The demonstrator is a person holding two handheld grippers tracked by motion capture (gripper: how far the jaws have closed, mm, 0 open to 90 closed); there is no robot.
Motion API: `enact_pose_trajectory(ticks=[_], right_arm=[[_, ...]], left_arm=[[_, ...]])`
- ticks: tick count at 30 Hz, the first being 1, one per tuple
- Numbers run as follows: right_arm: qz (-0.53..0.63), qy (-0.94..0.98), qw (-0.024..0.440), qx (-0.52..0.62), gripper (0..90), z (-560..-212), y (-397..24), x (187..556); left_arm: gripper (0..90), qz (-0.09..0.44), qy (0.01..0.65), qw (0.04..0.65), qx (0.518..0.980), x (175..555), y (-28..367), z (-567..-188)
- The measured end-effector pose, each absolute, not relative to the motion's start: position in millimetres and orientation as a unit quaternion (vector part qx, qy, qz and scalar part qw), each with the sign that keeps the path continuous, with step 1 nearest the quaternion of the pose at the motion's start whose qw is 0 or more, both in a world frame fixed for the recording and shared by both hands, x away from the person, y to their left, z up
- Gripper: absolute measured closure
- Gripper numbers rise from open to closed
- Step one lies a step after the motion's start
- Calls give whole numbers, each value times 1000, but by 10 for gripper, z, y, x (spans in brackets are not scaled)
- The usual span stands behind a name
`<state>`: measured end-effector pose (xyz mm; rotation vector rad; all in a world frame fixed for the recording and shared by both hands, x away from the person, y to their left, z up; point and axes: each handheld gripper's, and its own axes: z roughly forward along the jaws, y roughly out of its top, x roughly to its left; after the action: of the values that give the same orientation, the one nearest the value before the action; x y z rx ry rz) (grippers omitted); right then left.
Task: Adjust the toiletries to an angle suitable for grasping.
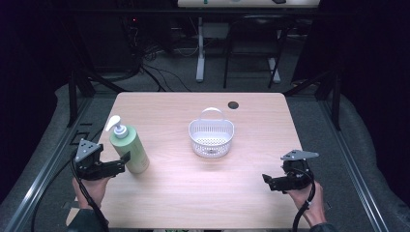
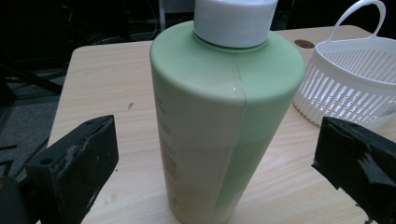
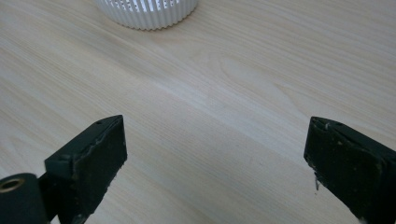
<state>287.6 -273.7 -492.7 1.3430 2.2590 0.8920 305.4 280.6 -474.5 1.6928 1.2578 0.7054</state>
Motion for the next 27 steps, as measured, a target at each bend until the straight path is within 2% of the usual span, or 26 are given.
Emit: enact_pose_trajectory(ticks=[27], right_arm=[[321,800,186,472,55,-4917,-2722,2851]], left_arm=[[6,304,511,440,673,3325,2672,-4769]])
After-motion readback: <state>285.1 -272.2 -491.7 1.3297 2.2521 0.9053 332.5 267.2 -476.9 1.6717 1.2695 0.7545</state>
